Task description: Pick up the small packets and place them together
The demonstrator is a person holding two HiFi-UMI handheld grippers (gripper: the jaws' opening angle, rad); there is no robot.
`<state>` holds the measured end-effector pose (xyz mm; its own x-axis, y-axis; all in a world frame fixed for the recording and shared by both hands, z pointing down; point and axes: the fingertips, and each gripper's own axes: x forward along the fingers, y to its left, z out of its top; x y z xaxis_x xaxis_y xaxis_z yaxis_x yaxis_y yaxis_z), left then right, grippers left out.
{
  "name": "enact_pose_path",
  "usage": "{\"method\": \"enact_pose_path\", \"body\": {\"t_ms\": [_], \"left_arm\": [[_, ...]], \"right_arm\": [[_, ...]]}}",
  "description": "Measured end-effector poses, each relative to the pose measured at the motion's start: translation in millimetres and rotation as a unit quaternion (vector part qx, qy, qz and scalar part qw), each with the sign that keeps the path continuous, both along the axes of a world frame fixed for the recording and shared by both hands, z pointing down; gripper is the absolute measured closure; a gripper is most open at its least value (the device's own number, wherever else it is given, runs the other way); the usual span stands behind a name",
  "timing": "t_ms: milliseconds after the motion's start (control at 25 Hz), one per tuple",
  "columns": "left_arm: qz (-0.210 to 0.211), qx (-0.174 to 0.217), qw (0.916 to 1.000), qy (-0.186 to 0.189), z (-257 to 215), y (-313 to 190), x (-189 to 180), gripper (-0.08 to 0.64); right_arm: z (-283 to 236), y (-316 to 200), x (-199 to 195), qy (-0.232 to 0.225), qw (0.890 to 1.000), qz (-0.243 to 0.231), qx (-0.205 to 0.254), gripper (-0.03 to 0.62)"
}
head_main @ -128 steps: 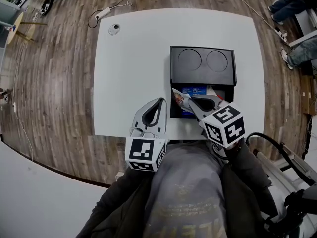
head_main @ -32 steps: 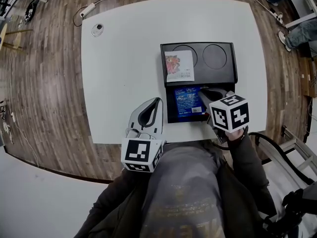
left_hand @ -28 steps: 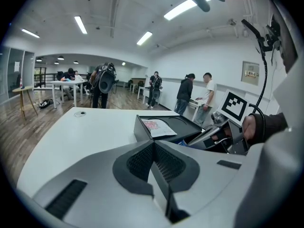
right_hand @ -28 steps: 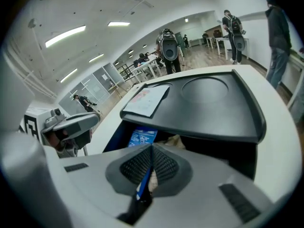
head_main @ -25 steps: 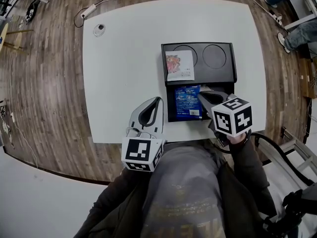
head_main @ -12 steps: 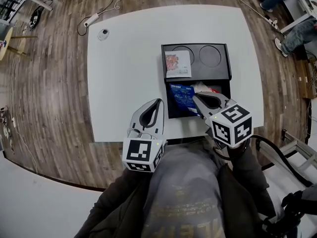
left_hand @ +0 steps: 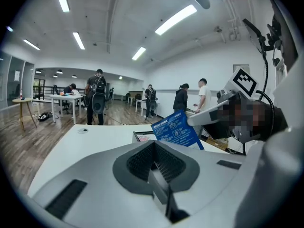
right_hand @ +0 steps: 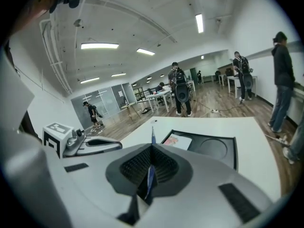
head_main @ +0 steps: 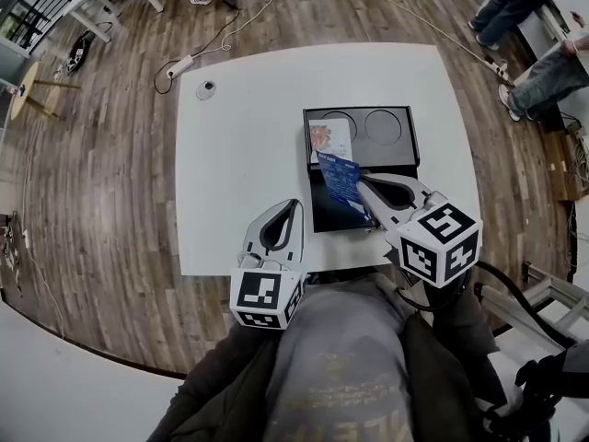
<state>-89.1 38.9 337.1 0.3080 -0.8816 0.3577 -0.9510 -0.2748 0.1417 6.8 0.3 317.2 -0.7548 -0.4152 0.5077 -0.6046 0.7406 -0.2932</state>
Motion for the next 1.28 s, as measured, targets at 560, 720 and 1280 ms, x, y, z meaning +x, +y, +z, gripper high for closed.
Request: {"method": "enact_pose_path", "body": {"t_ms": [560,720,1280], "left_arm": [[-0.038,-0.016,0.9991,-0.007,7,-32,-10,0.558],[-0.049,-0.039,0.9980,-0.006,16,-42,-13,0.558],[-0.072,-0.078,0.9944,-0.003,42,-65,-26,0.558]], "right_arm": [[6,-100,39,-0.018,0.997,0.065,-0.027,0.588],[28,-130,55,-0.002,0.995,0.088,-0.054,0.586],[82,-164,57,0.044,0.985,0.125,-0.108,0.563]]}}
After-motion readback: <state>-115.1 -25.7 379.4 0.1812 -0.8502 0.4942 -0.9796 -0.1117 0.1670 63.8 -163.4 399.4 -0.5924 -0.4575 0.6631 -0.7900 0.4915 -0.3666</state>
